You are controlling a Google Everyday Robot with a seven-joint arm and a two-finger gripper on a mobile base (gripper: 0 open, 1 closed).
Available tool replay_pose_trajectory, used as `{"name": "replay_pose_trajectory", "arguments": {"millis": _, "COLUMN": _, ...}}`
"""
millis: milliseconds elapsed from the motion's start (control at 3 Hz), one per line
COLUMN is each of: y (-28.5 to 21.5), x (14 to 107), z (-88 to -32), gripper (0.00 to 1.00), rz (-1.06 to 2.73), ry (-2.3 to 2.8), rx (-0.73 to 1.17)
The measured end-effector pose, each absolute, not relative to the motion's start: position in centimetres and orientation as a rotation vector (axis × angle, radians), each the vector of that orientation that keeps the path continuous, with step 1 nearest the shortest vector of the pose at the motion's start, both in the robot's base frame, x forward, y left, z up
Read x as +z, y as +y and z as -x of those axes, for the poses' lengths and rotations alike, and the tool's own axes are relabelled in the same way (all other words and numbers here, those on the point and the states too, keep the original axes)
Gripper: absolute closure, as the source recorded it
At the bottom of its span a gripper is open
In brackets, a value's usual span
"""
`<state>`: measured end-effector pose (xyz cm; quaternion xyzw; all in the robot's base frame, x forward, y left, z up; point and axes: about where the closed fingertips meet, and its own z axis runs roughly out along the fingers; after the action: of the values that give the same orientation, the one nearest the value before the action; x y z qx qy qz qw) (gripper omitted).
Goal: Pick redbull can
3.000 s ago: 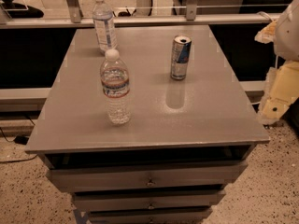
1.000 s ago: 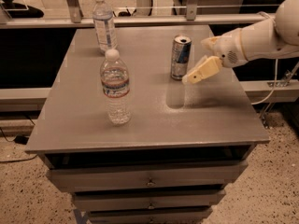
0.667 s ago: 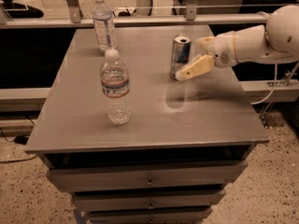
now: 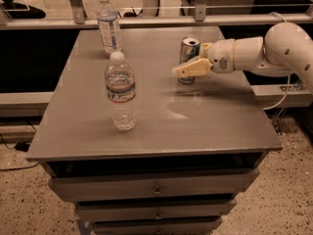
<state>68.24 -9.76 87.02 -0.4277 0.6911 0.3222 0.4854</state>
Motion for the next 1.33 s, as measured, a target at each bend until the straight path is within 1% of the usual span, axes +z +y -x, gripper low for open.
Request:
{"name": "replay_pose_trajectory", "arguments": {"millis": 667, "y": -9.7, "x": 88.4, "z": -68.9, "gripper": 0.70, "rz": 1.003, "ry": 1.614, "rx": 0.819}}
{"name": "replay_pose_trajectory", "arguments": {"millis": 1000, "y": -9.5, "x": 92.0, "z": -68.8, "gripper": 0.94, "rz": 1.007, "ry": 1.509, "rx": 0.833}}
{"name": "replay_pose_trajectory", "arguments": {"millis": 1333, "y": -9.3, "x": 96.4, "z": -68.2, "gripper": 1.00, "rz": 1.017, "ry": 1.414, "rx": 0.842}}
